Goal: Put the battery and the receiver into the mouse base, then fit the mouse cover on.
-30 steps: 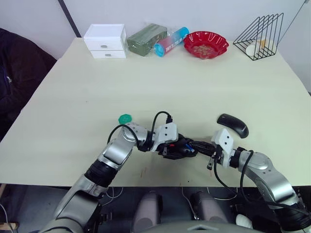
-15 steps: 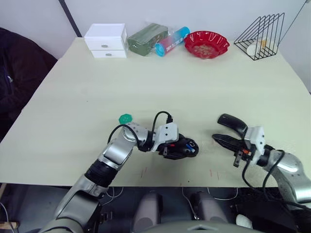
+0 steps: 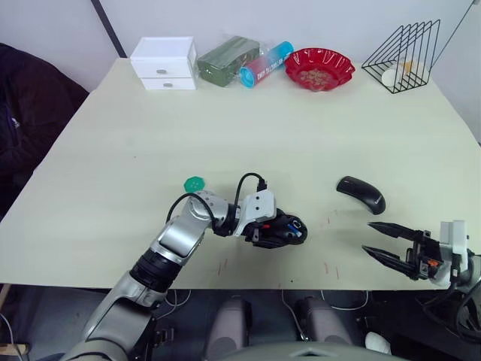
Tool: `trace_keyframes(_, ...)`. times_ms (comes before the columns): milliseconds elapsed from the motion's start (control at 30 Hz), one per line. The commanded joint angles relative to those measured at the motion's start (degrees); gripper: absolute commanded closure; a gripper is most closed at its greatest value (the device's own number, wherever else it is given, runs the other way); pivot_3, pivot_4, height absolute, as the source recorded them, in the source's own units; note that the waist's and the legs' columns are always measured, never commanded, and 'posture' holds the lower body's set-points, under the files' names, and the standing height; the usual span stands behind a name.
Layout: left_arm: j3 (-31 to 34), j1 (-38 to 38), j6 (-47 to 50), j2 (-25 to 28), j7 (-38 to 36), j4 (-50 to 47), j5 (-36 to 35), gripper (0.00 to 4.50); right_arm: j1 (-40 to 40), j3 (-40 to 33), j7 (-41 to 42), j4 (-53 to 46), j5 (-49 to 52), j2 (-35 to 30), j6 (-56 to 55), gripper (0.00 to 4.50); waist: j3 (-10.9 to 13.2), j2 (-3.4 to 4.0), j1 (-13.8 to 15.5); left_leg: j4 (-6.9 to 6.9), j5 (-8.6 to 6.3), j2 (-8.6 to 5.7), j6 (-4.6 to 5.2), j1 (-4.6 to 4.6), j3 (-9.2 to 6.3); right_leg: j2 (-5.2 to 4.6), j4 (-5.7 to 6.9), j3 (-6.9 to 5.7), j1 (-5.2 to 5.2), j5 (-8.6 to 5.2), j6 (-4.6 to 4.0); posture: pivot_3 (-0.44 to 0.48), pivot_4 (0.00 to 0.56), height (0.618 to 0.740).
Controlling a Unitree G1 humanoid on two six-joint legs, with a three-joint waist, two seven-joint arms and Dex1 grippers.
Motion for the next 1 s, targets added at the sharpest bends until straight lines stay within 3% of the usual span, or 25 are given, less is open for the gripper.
trace_keyframes(33,-0.32,0.64,0.89,0.39,-0.35,-1.26,-0.45,0.0,1.21,-3.47,2.64,-0.03,2.23,-0.86,-0.86,0.13,0.03,0.02,0.1,0.0,0.0,0.0,0.0,-0.02,0.01,0.0,0.0,0.0,-0.01,0.0,0.0,0.0,0.15,0.74)
trace_keyframes(433,3.19,0.52,1.41,1.19,0.03,-4.32,-3.87,0.0,1.97,-5.53,5.0,0.19,2.68,-0.31,-1.22,0.04,0.04,0.04,0.22,0.01,0.0,0.0,0.0,0.0,0.0,0.0,0.02,0.01,-0.01,0.0,0.0,0.0,0.15,0.74)
trace_keyframes(700,12.69,1.66,0.64,4.84,-5.14,-9.16,-14.62,0.0,0.58,-6.13,3.47,0.21,3.4,-0.29,-0.31,0.04,0.08,0.08,0.07,0.01,0.0,0.0,0.0,0.0,0.0,-0.02,0.02,0.0,-0.01,0.0,0.0,0.0,0.15,0.74)
trace_keyframes(1000,23.98,8.46,-6.41,11.73,-13.74,-7.14,-23.39,0.0,-5.6,-7.27,-7.24,5.6,-0.53,-2.19,5.9,0.04,0.16,0.16,-0.14,0.0,0.0,0.02,-0.01,0.0,0.06,-0.02,0.02,0.03,-0.04,0.0,-0.01,0.0,0.15,0.74)
